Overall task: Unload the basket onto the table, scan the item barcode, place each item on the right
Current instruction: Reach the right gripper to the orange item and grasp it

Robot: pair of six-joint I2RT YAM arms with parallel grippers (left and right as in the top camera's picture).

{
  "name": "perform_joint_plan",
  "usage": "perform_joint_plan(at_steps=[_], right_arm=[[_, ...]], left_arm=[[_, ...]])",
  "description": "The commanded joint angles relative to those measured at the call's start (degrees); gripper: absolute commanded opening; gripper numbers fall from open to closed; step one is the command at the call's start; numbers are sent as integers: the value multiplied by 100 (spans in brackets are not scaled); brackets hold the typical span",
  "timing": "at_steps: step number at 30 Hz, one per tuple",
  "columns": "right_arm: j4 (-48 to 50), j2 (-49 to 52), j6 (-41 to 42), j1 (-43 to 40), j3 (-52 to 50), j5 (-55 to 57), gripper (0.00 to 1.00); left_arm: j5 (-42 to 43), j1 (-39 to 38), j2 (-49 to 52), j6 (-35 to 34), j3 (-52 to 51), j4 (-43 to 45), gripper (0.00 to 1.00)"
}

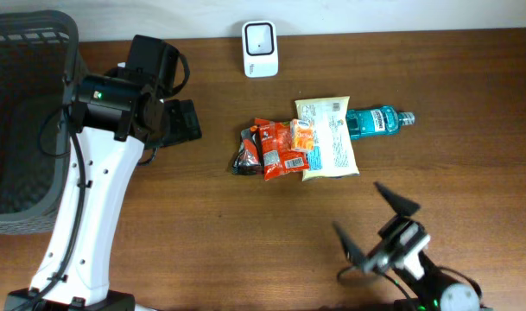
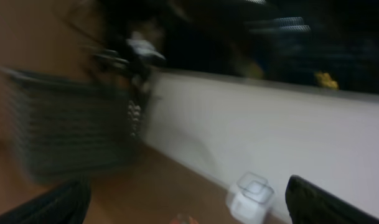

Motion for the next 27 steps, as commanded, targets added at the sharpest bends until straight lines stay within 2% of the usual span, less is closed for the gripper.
perform_joint_plan(at_steps=[1, 4, 5, 6, 7, 9, 10, 12, 14, 18, 20, 23, 25, 27], right_arm=[[907, -42, 1047, -22, -28, -1143, 98], [1036, -9, 1021, -28, 133, -529, 99], [710, 107, 1025, -33, 415, -199, 98], [120, 286, 953, -33, 774, -157, 99], [-894, 713, 586, -33, 1381, -229, 98], [-2317, 1718, -306, -33, 2374, -352, 98], [-2857, 2299, -621, -33, 2824, -354, 98], [-3390, 3506, -695, -26, 3593, -562, 98], [-3246, 4920, -629, -26, 4236, -1827, 98], [-1895, 6426, -577, -7, 4395, -3897, 98], [-1086, 7217, 1810, 28, 4417, -2942, 98], [-1250, 7538, 2002, 33, 4540, -1937, 98], [-2144, 7538, 2009, 35, 4839, -417, 98], [-3637, 7563, 1532, 35, 5471, 861, 98]], left_arm=[[-63, 24, 17, 94, 13, 2, 99], [-63, 24, 17, 94, 13, 2, 99], [-63, 24, 17, 94, 13, 4, 99], [-63, 24, 17, 94, 13, 2, 99], [-63, 24, 17, 94, 13, 2, 99], [-63, 24, 17, 94, 13, 4, 99], [-63, 24, 17, 94, 13, 4, 99], [-63, 24, 17, 94, 13, 2, 99], [-63, 26, 17, 94, 13, 4, 99], [-63, 24, 17, 94, 13, 2, 99], [-63, 24, 17, 94, 13, 4, 99], [-63, 24, 17, 94, 13, 2, 99], [-63, 24, 17, 94, 13, 4, 99], [-63, 24, 17, 94, 13, 4, 99]])
